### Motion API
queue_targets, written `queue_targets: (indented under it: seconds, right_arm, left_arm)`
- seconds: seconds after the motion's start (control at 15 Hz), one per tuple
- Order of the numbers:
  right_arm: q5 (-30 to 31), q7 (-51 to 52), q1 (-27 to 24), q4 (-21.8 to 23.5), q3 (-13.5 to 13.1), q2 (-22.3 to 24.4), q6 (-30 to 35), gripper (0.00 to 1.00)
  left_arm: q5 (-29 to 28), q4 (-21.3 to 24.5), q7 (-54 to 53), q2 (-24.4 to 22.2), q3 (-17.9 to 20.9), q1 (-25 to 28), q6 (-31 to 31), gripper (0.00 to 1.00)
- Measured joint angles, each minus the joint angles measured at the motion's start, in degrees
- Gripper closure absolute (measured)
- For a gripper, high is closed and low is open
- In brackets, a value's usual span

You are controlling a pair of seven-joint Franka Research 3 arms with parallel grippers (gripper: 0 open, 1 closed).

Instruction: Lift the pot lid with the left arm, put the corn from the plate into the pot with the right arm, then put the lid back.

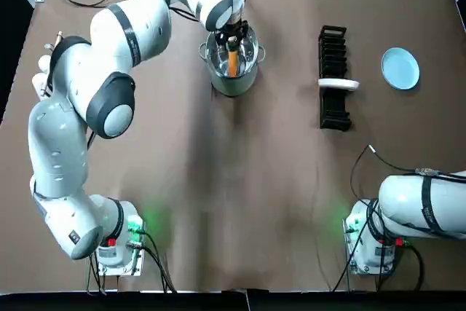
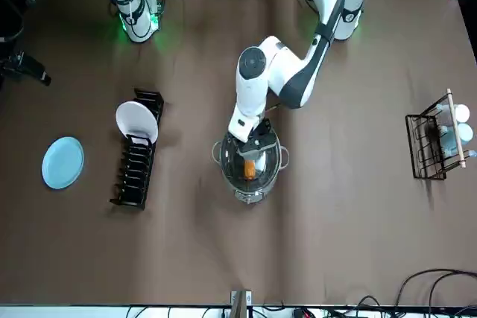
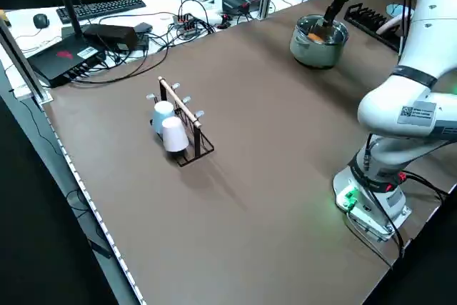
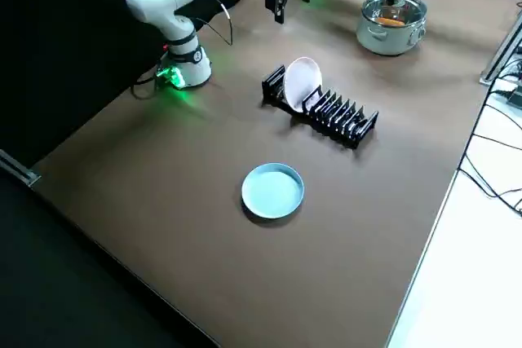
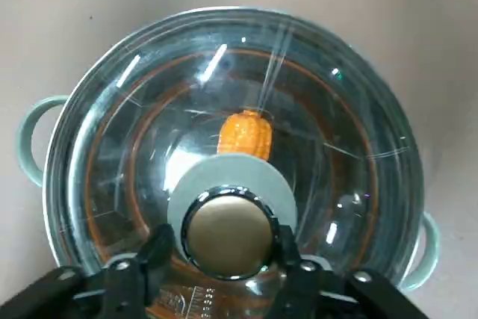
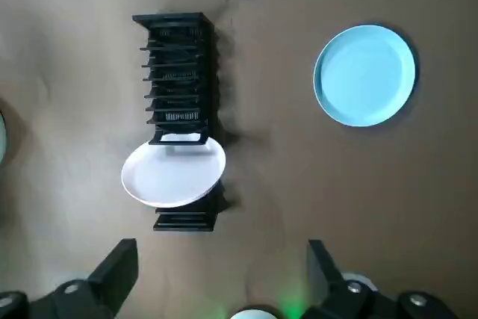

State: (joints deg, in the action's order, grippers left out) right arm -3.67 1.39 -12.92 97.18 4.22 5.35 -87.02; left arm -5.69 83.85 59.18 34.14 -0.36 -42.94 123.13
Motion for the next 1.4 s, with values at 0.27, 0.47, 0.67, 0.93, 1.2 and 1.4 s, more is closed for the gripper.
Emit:
queue_targets:
  seconds: [0.27,0.47,0.67,0.93,1.2,1.4]
  right_arm:
    - [1.36,0.03,0.15,0.01,0.27,-0.01,-0.09,0.0]
    - [4.3,-0.03,1.67,0.03,1.07,-0.01,-0.04,0.0]
    - [4.67,-0.07,2.63,0.72,1.28,-0.01,0.25,0.0]
    - [4.75,-0.18,3.85,1.98,1.3,0.06,1.31,0.0]
    - [4.99,-0.19,3.66,1.98,0.79,1.24,3.68,0.0]
    - [4.97,-0.26,3.6,1.98,0.53,2.17,3.46,0.0]
  left_arm:
    - [0.0,-1.13,0.73,-0.37,0.11,0.25,-0.81,0.0]
    - [0.27,-2.2,0.76,-3.22,0.12,2.01,-4.96,0.0]
    - [0.48,-2.52,-0.86,-8.03,0.11,5.16,-10.53,0.0]
    - [2.76,-2.63,-15.88,-16.08,0.07,12.18,-21.1,0.0]
    - [5.7,-2.46,-30.91,-22.74,0.08,19.24,-30.12,0.0]
    - [5.82,-1.63,-44.55,-27.88,0.07,24.28,-37.46,0.0]
